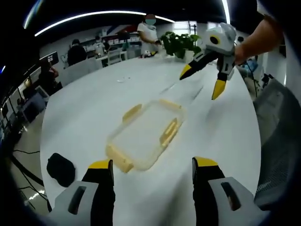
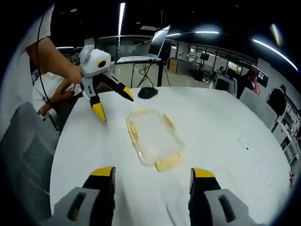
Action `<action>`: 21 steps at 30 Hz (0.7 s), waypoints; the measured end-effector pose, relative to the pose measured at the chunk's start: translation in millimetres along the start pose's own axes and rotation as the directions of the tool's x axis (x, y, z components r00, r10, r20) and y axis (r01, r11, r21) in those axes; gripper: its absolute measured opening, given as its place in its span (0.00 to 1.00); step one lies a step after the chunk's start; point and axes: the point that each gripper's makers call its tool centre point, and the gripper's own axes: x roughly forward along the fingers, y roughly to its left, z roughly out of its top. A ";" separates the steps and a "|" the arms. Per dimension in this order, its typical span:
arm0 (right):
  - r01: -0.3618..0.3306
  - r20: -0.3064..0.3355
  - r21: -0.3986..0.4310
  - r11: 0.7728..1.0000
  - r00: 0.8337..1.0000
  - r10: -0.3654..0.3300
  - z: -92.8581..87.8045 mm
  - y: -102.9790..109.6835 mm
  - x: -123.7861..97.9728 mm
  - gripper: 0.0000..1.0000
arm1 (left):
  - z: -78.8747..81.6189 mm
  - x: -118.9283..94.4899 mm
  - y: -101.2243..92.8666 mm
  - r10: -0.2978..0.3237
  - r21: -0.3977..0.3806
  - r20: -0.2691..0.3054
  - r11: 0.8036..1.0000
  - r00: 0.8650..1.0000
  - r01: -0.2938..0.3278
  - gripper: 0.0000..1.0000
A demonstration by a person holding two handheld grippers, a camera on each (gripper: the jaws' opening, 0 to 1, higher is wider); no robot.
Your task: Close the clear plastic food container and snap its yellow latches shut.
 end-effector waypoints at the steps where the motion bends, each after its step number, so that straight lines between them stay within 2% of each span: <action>1: -0.002 -0.001 -0.002 1.000 1.000 0.002 -0.2 -0.7 0.9 0.62 | -0.5 0.7 0.9 -0.001 0.007 -0.003 1.000 1.000 0.001 0.66; 9: -0.014 -0.015 -0.022 1.000 1.000 0.013 1.4 -8.3 6.6 0.61 | -2.1 3.5 11.1 -0.019 0.039 -0.025 0.999 0.999 0.020 0.64; 11: -0.012 -0.013 -0.025 1.000 1.000 0.012 1.5 -11.6 7.9 0.58 | -4.8 4.7 13.7 -0.029 0.049 -0.040 0.998 0.999 0.031 0.65; 21: -0.032 -0.039 -0.063 0.998 0.999 0.030 -0.2 -14.9 18.0 0.59 | -8.2 7.6 23.9 -0.055 0.107 -0.083 0.992 0.995 0.064 0.64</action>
